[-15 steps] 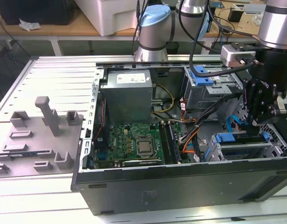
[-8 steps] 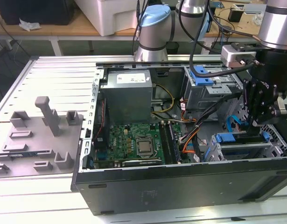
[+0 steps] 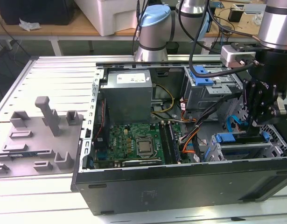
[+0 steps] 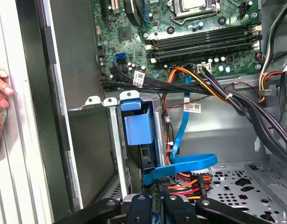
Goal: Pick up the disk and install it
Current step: 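Insert the first disk wire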
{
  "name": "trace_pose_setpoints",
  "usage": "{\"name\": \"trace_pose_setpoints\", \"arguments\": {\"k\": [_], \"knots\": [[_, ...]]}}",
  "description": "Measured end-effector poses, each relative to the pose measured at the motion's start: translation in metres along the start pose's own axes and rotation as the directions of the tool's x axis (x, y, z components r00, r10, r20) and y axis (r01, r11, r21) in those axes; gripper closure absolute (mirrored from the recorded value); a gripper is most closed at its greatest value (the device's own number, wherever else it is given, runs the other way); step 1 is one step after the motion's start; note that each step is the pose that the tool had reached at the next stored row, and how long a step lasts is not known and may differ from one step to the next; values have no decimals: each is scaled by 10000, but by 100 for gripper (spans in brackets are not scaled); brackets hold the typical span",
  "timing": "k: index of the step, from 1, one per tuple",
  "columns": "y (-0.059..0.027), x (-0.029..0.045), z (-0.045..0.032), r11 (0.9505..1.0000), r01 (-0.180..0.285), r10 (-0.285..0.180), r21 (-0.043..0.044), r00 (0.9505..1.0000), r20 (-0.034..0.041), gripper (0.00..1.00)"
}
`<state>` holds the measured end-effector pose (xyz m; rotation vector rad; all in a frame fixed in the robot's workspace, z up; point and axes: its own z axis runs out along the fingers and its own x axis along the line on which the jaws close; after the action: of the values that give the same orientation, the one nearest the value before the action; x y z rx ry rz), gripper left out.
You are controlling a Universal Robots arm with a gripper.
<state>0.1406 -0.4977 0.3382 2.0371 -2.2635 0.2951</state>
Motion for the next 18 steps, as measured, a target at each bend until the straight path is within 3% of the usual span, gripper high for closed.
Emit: {"name": "trace_pose_setpoints", "arguments": {"k": [18], "knots": [[1, -1, 13, 10000, 0, 0, 0, 10000, 3, 83]]}}
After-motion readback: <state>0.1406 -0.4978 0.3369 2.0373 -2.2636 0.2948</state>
